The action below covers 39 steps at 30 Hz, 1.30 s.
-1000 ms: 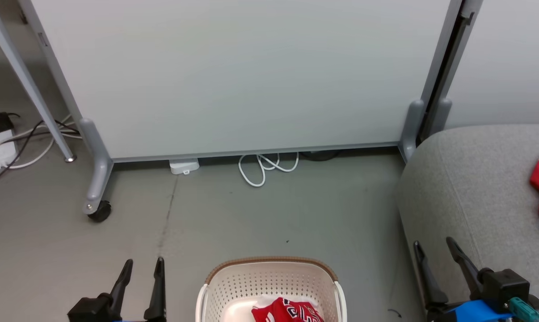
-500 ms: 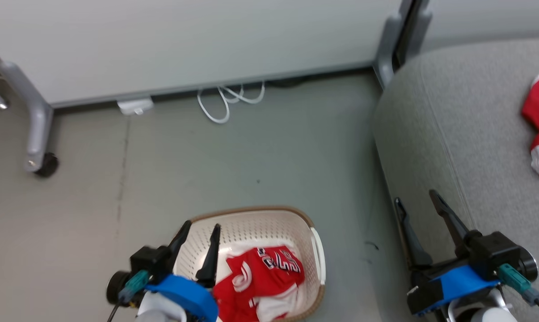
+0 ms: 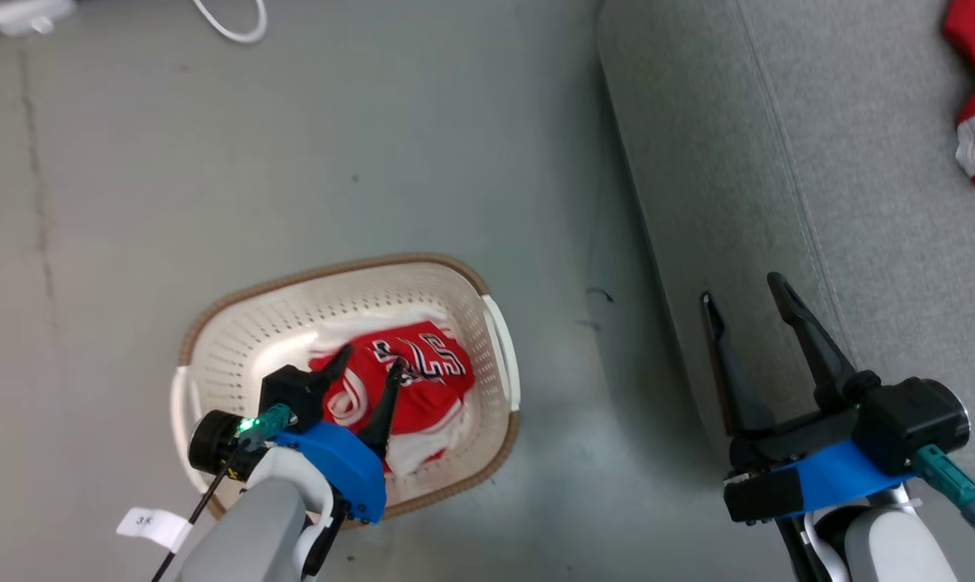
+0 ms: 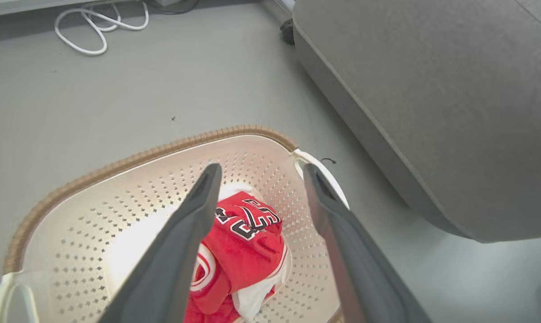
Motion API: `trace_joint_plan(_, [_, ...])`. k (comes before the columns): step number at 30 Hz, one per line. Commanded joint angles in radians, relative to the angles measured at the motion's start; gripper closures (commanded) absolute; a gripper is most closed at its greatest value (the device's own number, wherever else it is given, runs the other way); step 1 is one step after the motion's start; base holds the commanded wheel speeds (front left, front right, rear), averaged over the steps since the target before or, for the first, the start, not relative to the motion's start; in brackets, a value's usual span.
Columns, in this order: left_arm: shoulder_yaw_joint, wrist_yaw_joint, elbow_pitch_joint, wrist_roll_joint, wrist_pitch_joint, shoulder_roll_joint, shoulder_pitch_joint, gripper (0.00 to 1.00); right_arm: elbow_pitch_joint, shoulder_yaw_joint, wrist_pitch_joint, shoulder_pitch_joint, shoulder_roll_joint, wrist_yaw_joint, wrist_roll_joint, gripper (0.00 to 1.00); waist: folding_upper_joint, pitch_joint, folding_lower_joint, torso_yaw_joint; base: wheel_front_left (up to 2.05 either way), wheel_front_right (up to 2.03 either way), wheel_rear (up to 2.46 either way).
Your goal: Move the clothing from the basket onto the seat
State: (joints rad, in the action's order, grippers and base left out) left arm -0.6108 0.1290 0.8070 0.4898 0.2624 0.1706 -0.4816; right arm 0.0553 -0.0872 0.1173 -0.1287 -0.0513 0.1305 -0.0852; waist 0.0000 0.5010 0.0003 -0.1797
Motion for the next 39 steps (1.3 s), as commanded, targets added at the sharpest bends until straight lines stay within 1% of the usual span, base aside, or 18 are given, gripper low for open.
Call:
trace_joint_plan(1, [-0.011,0.002,0.018,0.012,-0.003,0.006,-0.029,0.0,0.004,-0.001,0.007,-0.018,0.002,0.0,-0.005,0.0,0.0,0.092,-0.0003,-0.064,0.0,0.0,0.0])
trace_joint_plan(7, [-0.068,0.002,0.129,0.077,-0.025,0.013,-0.117,0.0,0.01,-0.015,0.038,-0.038,0.002,0.0,-0.019,0.0,0.0,0.185,-0.0003,-0.087,0.0,0.0,0.0])
trace_joint_plan(11, [-0.08,0.002,0.191,0.12,-0.05,0.02,-0.173,0.0,0.008,-0.034,0.059,-0.053,0.002,0.0,-0.037,0.0,0.0,0.239,-0.0003,-0.104,0.0,0.0,0.0])
trace_joint_plan(22, [-0.027,-0.01,0.35,0.176,-0.05,0.046,-0.31,0.0,-0.012,-0.091,0.106,-0.077,0.001,0.0,-0.076,0.0,0.0,0.349,-0.0003,-0.15,0.0,0.0,0.0])
trace_joint_plan(25, [-0.014,-0.028,0.377,0.184,-0.04,0.052,-0.34,0.0,-0.014,-0.096,0.115,-0.078,0.002,0.0,-0.08,0.0,0.0,0.367,-0.0003,-0.155,0.0,0.0,0.0])
trace_joint_plan(27, [-0.006,-0.028,0.393,0.194,-0.045,0.048,-0.35,0.0,-0.016,-0.102,0.118,-0.08,0.002,0.0,-0.082,0.0,0.0,0.377,-0.0003,-0.158,0.0,0.0,0.0])
trace_joint_plan(30, [0.002,-0.028,0.418,0.209,-0.075,0.042,-0.369,0.0,-0.018,-0.114,0.123,-0.085,0.002,0.0,-0.085,0.0,0.0,0.388,-0.0003,-0.163,0.0,0.0,0.0])
trace_joint_plan(35, [0.003,-0.024,0.448,0.231,-0.161,0.023,-0.375,0.0,-0.014,-0.127,0.128,-0.09,0.001,0.0,-0.084,0.0,0.0,0.398,-0.0003,-0.171,0.0,0.0,0.0])
trace_joint_plan(36, [0.0,-0.022,0.451,0.232,-0.177,0.02,-0.376,0.25,-0.013,-0.127,0.129,-0.091,0.001,0.0,-0.084,0.0,0.0,0.399,-0.0003,-0.171,0.0,0.0,0.0])
trace_joint_plan(37, [-0.007,-0.021,0.453,0.225,-0.187,0.021,-0.38,0.83,-0.013,-0.128,0.13,-0.091,0.001,0.0,-0.084,0.0,0.0,0.399,-0.0003,-0.172,0.0,0.0,0.0])
trace_joint_plan(38, [-0.016,-0.016,0.455,0.221,-0.197,0.018,-0.381,1.0,-0.014,-0.129,0.131,-0.091,0.002,0.0,-0.084,0.0,0.0,0.399,-0.0003,-0.172,0.0,0.0,0.0])
trace_joint_plan(39, [-0.02,-0.014,0.455,0.223,-0.205,0.013,-0.38,1.0,-0.015,-0.129,0.131,-0.092,0.002,0.0,-0.085,0.0,0.0,0.398,-0.0003,-0.172,0.0,0.0,0.0])
